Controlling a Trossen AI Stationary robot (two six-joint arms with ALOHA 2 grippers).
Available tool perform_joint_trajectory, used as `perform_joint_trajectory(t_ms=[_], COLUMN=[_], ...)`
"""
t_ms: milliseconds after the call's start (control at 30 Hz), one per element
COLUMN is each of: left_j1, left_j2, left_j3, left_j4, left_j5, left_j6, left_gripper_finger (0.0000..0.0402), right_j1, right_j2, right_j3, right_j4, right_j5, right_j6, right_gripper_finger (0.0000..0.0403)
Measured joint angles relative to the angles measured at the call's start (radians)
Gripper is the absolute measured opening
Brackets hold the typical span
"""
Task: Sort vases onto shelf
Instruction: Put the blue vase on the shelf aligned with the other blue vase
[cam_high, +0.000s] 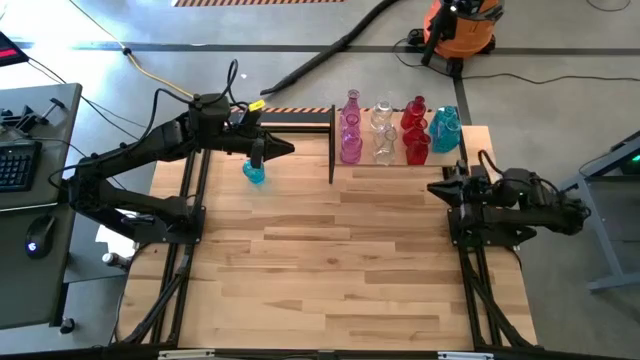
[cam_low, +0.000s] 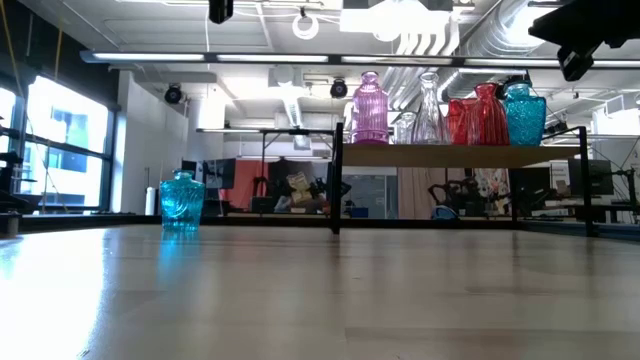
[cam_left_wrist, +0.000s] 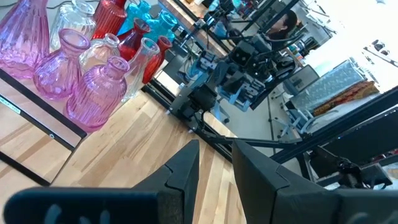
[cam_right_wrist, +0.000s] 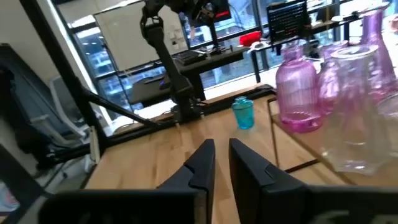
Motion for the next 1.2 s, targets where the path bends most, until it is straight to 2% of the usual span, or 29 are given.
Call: perform_joint_trajectory(t_ms=[133,267,433,633,833,900,1200], left_j1=[0.0,0.0,0.0,0.0,0.0,0.0,0.0], left_j2=[0.0,0.0,0.0,0.0,0.0,0.0,0.0], left_j3=[0.0,0.0,0.0,0.0,0.0,0.0,0.0], left_j4=[0.0,0.0,0.0,0.0,0.0,0.0,0.0], left_j5=[0.0,0.0,0.0,0.0,0.0,0.0,0.0], left_j6=[0.0,0.0,0.0,0.0,0.0,0.0,0.0], left_gripper_finger=[0.0088,0.0088,0.0088,0.0088,0.0088,0.0088,0.0088], right_j1=[0.0,0.0,0.0,0.0,0.0,0.0,0.0], right_j2=[0.0,0.0,0.0,0.0,0.0,0.0,0.0], right_j3=[-0.042,-0.07,-0.093,-0.154,-0.203,-0.208,-0.208], right_j4=[0.023,0.027,0.07,0.075,0.076,0.075,0.076], right_j5=[-0.014,-0.023,-0.022,-0.019,-0.073,-0.095,-0.126], right_j6=[0.023,0.042,0.048,0.16,0.152,0.151,0.2], right_gripper_finger=[0.0059,0.0104,0.0187,0.0304,0.0387,0.0396,0.0386])
